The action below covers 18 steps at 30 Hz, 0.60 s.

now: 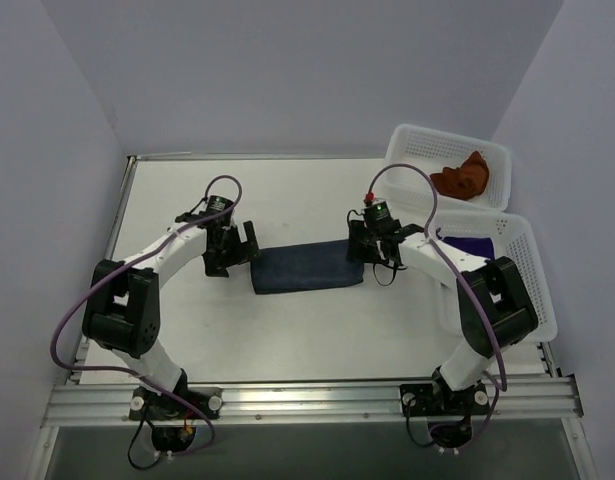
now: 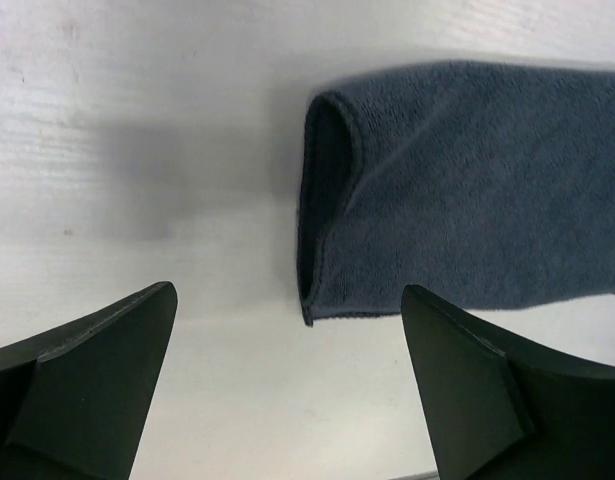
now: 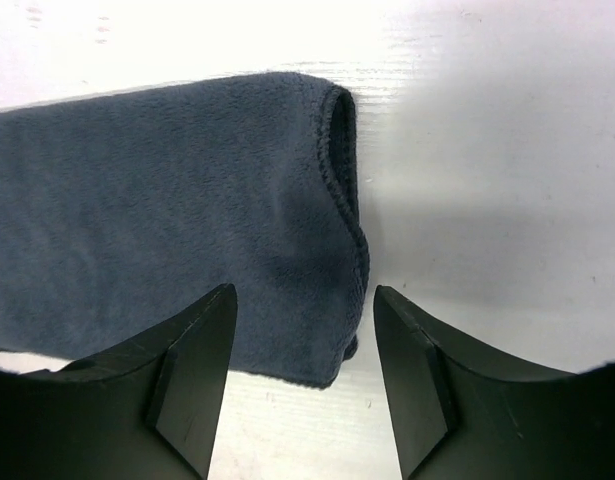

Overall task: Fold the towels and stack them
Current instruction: Fold the towel at the center of the board.

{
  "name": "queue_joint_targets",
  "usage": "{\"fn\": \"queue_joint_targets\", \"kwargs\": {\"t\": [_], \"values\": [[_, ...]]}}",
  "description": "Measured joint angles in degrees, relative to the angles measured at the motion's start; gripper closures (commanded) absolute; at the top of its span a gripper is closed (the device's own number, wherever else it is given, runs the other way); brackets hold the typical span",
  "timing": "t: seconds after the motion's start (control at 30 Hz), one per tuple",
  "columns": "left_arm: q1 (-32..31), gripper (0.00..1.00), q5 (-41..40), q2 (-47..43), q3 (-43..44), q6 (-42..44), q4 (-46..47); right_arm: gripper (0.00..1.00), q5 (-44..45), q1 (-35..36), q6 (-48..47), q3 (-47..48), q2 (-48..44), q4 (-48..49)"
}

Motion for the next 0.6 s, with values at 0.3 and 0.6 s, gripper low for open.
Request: {"fn": "queue_joint_targets", "kwargs": {"t": [0.3, 0.6], "values": [[0.2, 0.51, 0.1, 6.7, 1.8, -0.3, 2.3, 0.61, 1.1, 0.0, -0.4, 0.2, 6.0, 0.1], [-1.5, 0.87, 1.1, 9.7, 1.7, -1.1, 5.4, 0.96, 1.6, 0.1, 0.8, -2.1, 5.7, 4.3]]}}
